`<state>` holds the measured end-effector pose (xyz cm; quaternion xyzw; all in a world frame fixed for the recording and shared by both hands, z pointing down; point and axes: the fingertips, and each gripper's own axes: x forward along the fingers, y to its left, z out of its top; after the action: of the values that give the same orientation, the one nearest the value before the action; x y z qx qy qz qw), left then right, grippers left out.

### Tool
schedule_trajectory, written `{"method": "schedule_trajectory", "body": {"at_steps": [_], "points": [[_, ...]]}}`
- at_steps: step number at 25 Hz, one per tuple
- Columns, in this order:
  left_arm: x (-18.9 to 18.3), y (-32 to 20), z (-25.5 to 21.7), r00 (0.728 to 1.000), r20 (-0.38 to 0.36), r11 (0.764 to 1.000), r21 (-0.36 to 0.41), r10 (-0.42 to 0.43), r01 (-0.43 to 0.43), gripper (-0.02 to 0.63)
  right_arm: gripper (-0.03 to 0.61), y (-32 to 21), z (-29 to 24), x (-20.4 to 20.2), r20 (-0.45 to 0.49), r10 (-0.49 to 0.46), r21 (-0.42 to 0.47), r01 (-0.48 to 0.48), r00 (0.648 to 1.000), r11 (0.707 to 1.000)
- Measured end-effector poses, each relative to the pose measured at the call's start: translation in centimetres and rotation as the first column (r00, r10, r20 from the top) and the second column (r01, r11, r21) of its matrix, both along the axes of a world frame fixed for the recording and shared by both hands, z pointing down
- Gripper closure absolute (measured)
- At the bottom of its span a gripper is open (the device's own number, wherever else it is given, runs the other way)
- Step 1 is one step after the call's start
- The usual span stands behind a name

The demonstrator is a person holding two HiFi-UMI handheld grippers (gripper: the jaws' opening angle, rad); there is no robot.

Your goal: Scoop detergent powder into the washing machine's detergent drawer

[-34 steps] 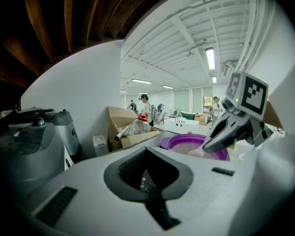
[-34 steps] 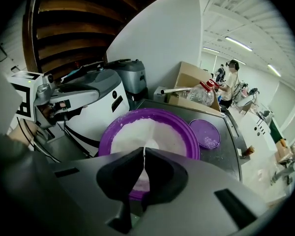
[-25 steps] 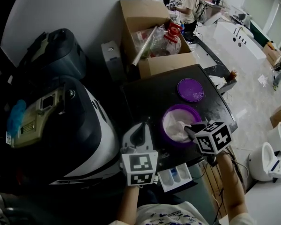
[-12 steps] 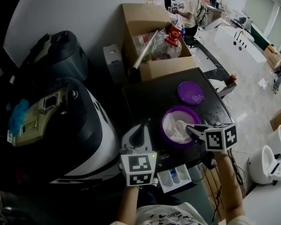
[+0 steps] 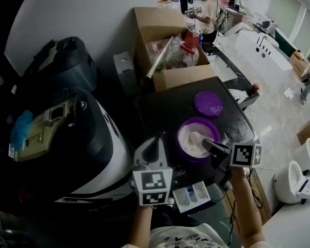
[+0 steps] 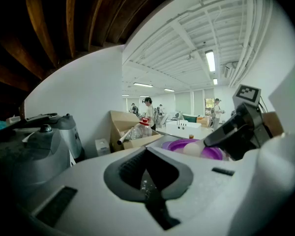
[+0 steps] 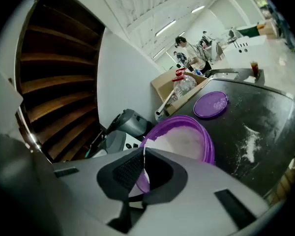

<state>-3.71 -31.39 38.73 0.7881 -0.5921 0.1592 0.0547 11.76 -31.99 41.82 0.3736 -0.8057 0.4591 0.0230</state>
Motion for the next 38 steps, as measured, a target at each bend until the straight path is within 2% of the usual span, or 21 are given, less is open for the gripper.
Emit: {"method": "schedule_trajectory", "body": {"at_steps": [3,8,14,17,31,38], "points": [[0.2,0.1,0.0,1.0,0.0,1.0,0.001,0.008,-0.008,0.612,0.558,0.3,-0.3,0.0,0.08,0.046,-0.02,-0.044,0.996,0.999],[0.3,0.2,0.1,1.0,-0.003,1.0,0.001,0.02,-0.02,0.612,0.558,0.6,-0.1,0.3,0.162,0.141,-0.075,-0.13,0.977,0.989],[0.2,0.1,0.1,0.999,-0.003,0.999,0.001,0.044,-0.044,0.612,0.558,0.6,-0.4,0.1,0.332,0.215,-0.072,-0.203,0.918,0.977],[0.1,0.1,0.2,0.998,-0.001,0.998,0.002,0.058,-0.058,0.612,0.558,0.8,-0.6,0.1,0.386,0.247,-0.083,-0.234,0.889,0.969],[1.4,0.4,1.0,0.987,0.004,0.987,-0.005,0.163,-0.163,0.612,0.558,3.1,-1.7,1.5,0.433,0.314,-0.036,-0.332,0.845,0.943],[2.6,1.7,1.1,0.984,0.008,0.984,-0.005,0.178,-0.178,0.612,0.558,5.0,-2.1,3.2,0.431,0.326,-0.016,-0.354,0.841,0.935]]}}
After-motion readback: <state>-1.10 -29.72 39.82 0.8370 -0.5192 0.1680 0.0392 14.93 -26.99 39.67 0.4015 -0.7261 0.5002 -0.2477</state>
